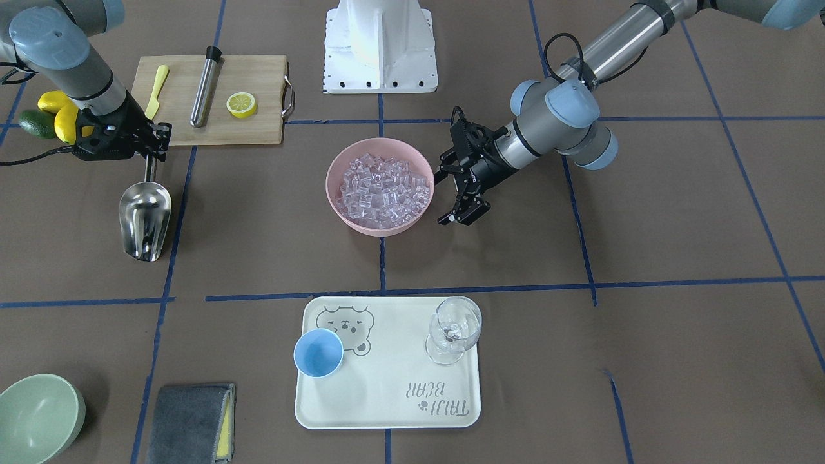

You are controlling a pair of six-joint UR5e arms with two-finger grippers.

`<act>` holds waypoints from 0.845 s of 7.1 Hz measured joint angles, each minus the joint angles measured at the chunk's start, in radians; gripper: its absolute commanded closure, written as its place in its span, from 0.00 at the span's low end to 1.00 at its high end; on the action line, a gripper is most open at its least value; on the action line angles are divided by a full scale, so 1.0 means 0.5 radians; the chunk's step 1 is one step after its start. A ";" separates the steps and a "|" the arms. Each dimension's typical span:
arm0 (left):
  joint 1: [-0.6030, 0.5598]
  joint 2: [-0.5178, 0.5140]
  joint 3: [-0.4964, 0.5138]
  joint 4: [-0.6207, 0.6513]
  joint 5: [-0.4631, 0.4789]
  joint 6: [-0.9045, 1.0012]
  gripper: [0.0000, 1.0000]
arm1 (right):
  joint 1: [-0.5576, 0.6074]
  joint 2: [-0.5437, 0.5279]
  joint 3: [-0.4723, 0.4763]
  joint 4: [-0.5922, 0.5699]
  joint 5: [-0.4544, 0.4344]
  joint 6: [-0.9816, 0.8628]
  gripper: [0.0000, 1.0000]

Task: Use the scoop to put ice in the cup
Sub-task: 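Grasp the metal scoop handle with the right gripper while left holds the bowl, then lift the scoop with the right gripper and carry it over the bowl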

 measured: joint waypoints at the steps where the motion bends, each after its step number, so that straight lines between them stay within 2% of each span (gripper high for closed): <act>1: 0.000 0.003 -0.001 -0.009 0.000 0.000 0.00 | 0.045 0.003 0.051 0.000 -0.006 -0.002 1.00; 3: 0.000 0.008 -0.001 -0.015 0.000 0.000 0.00 | 0.139 0.031 0.135 0.002 -0.024 -0.100 1.00; 6: 0.000 0.009 -0.002 -0.016 0.000 0.000 0.00 | 0.215 0.120 0.268 -0.159 -0.048 -0.879 1.00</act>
